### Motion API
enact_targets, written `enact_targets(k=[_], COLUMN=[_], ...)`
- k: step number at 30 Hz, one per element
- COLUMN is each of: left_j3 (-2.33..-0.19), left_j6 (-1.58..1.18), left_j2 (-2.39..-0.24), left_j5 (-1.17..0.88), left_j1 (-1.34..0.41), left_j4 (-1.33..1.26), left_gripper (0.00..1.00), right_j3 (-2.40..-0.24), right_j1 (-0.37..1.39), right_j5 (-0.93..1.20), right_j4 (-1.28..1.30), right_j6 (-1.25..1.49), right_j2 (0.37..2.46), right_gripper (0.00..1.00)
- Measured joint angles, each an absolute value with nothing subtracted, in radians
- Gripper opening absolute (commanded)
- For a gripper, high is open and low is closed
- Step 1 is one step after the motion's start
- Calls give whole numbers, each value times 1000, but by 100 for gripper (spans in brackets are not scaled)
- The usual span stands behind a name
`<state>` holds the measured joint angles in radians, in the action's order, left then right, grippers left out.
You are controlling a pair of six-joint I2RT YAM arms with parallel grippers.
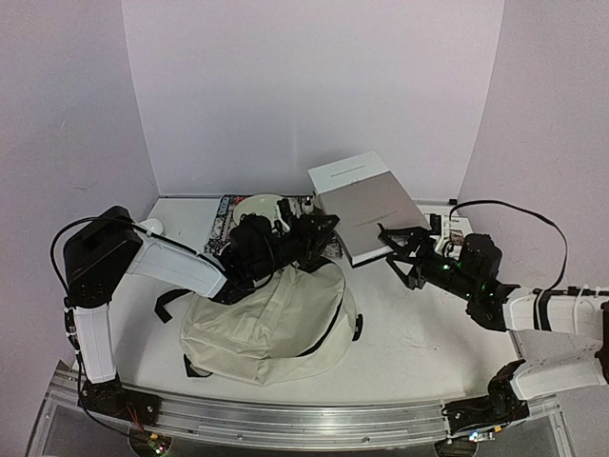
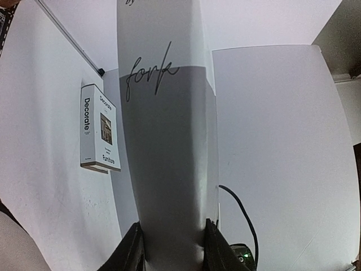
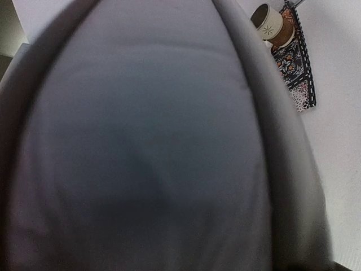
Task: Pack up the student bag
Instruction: Adjust the book.
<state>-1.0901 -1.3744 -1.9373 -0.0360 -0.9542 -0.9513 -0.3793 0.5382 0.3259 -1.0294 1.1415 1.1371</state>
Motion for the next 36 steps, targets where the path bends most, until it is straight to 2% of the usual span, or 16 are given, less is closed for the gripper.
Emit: enact_targets(k=[11,14,19,28,33,36], left_j3=[-1091,-1091,-1091,-1052,-1006,-969], left_j6=[-1386,-1386,-1387,-1352,-1313,-1293], left_j2=[-1937,-1937,-1937,-1932,-1916,-1896], left_j5=[7,13,22,54,61,70], left_j1=[-956,-956,-959,-971,-973,-973], left_j4=[-987,-996,-1001,-1031,-1030,-1030], left_gripper=[16,19,24,45,62,68], right_j3=[-453,-461,-473,-475,-475,-475], right_j1=[562,563,568,573,576,578], right_j5=[269,269,275,282,282,281], right_j4=[-1100,-1114,-1134,-1135,-1121,-1122], right_j6=[1113,1113,1116,1131,1131,1130], right_j2=[1209,1214,1219,1220,1227,1228], right_gripper=[66,56,46,32,31,31])
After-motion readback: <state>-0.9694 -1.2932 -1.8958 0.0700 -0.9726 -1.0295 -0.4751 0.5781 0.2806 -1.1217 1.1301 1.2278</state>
